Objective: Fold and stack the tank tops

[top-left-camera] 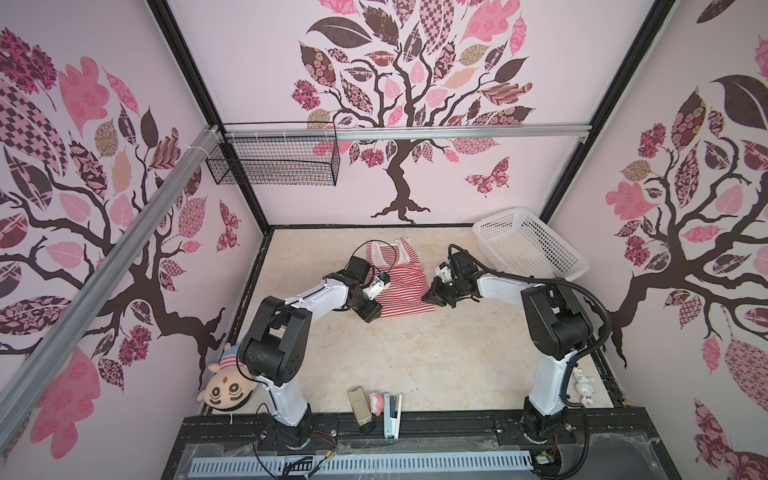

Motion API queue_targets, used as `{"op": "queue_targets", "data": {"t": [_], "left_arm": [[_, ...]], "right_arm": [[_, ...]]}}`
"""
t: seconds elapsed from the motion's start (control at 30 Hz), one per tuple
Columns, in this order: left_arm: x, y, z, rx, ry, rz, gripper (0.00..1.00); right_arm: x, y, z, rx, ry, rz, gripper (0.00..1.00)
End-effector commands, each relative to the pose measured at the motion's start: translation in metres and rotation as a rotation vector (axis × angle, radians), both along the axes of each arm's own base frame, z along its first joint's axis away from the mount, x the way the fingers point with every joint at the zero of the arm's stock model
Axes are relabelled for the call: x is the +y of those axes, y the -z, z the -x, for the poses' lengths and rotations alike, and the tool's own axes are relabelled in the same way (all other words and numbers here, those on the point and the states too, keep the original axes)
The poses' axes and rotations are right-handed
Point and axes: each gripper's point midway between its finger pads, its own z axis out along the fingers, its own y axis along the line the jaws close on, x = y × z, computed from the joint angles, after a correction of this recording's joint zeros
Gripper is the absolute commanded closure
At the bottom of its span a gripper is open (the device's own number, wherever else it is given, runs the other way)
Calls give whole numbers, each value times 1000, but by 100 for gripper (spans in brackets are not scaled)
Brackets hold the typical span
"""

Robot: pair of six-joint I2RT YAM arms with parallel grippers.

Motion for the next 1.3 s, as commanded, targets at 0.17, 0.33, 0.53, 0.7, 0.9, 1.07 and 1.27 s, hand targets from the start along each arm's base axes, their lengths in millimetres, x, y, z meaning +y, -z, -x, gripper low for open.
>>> {"op": "queue_targets", "data": {"t": [0.17, 0.33, 0.53, 0.7, 0.9, 1.07, 1.27], "left_arm": [[-7, 17, -4, 12, 11, -20, 40], [-8, 17, 3, 41, 30, -15, 59], [-9, 15, 13, 63, 68, -7, 89], [-6, 13, 28, 91, 115, -8, 94], [1, 12, 60, 162, 178, -21, 94], [11, 11, 92, 216, 243, -37, 93], [16, 6, 134, 271, 327, -50, 92]], "right_arm": [[2, 30, -7, 26, -4, 66, 88], [-2, 48, 2, 62, -3, 100, 60], [-1, 52, 18, 82, -10, 122, 57], [2, 49, 34, 98, -17, 126, 56], [7, 47, 73, 116, -33, 154, 56], [6, 43, 104, 128, -22, 155, 56], [8, 31, 135, 123, -25, 149, 56]]}}
